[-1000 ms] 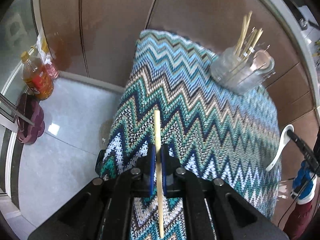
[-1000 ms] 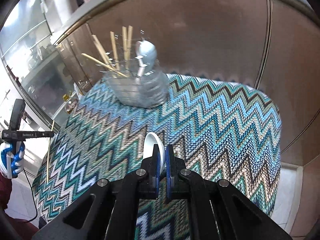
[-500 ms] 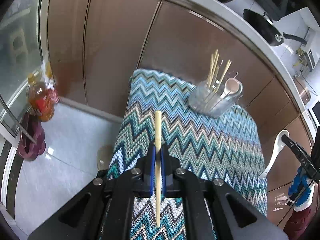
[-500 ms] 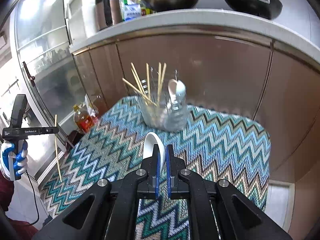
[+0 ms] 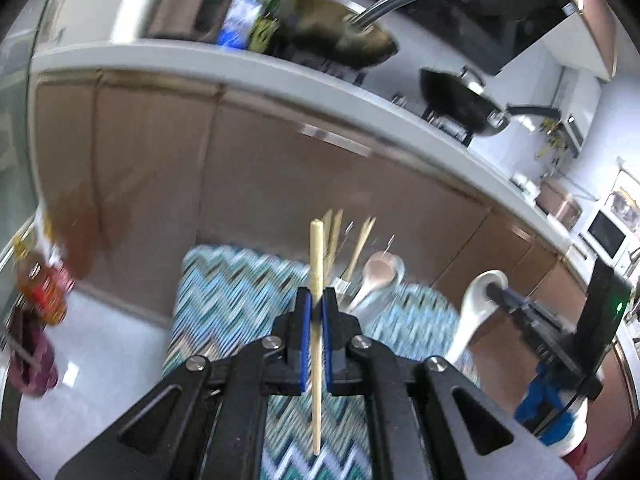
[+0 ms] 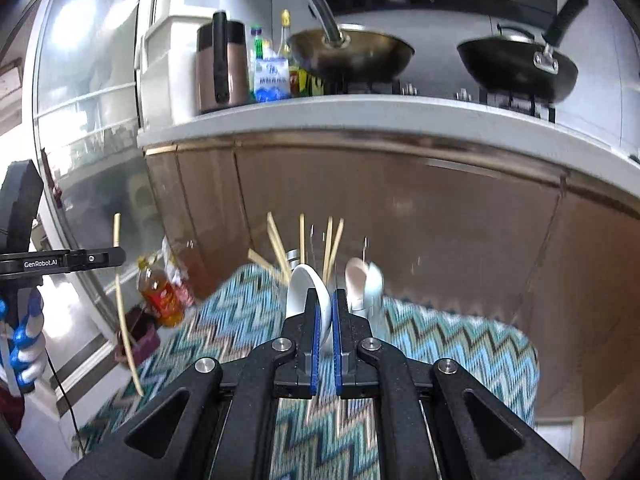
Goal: Organize utensils
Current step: 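Carry the spoon with the right tool while the left carries the chopstick over the holder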
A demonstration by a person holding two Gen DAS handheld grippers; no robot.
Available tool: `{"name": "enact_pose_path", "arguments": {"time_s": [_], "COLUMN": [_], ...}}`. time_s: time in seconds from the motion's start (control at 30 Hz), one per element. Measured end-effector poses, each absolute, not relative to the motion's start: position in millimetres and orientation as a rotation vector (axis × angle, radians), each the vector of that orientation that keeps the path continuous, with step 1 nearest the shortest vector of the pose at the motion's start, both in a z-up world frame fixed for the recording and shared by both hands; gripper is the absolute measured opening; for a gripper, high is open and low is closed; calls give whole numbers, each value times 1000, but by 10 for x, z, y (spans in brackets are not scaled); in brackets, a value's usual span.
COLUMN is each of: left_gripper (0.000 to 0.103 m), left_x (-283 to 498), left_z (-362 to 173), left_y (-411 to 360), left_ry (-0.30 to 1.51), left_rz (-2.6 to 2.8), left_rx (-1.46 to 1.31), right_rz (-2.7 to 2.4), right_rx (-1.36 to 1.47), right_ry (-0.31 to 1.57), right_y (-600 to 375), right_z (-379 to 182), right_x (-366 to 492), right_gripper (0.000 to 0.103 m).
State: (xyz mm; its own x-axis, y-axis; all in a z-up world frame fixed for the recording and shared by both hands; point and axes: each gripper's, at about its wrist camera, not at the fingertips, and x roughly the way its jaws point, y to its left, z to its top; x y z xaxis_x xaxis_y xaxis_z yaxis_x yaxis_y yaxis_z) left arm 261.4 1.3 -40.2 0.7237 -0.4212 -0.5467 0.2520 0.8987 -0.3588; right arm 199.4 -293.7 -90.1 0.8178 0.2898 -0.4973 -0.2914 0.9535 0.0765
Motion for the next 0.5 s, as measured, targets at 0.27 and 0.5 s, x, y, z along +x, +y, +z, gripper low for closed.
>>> {"name": "enact_pose_path", "arguments": {"time_s": [0.27, 0.5], "left_gripper": [5, 5], "left_x": [3310, 3831], "left_z": [-182, -469], "left_y": [-467, -693], "left_ry": [476, 426], "left_rz": [-350, -267], "left_rx": [-297, -296], "right_rz": [274, 260], "right_rx": [-19, -88], "right_ry": [378, 352], "right_y": [-2749, -2507], "right_z": [-721, -963], "right_x": [2513, 2968], "right_gripper": [5, 5]}}
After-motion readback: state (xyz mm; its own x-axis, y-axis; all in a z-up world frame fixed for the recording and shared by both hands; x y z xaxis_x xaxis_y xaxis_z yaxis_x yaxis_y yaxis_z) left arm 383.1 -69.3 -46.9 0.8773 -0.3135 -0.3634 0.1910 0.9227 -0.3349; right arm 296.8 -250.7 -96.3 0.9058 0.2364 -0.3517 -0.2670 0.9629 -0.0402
